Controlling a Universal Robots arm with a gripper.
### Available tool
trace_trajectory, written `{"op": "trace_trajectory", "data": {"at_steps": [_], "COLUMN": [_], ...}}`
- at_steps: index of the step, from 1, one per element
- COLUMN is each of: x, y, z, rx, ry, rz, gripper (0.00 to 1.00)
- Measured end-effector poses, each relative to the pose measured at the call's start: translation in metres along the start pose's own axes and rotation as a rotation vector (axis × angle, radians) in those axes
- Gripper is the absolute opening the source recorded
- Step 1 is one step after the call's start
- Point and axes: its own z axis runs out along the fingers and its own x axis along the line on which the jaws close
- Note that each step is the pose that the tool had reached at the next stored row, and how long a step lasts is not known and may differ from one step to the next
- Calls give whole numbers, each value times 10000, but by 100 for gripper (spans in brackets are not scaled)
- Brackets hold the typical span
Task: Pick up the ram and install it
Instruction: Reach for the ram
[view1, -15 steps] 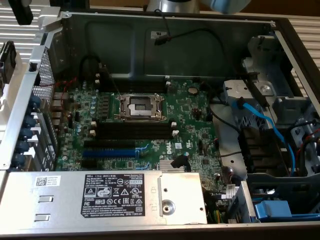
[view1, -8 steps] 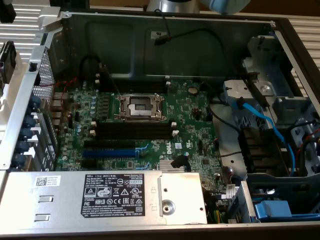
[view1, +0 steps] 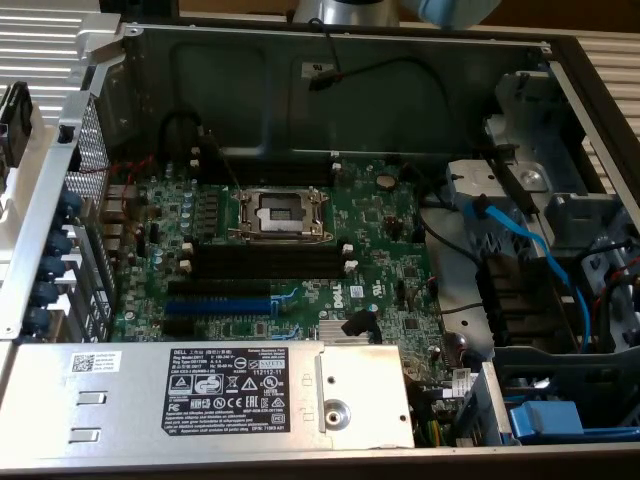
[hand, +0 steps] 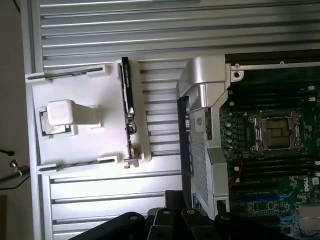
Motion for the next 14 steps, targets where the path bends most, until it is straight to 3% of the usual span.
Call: {"op": "trace_trajectory", "data": {"at_steps": [6, 14], "x": [276, 646], "y": [42, 75], "z": [23, 24], "rx": [39, 113], "ry": [53, 67], "rz": [0, -1], "gripper": [10, 10]}}
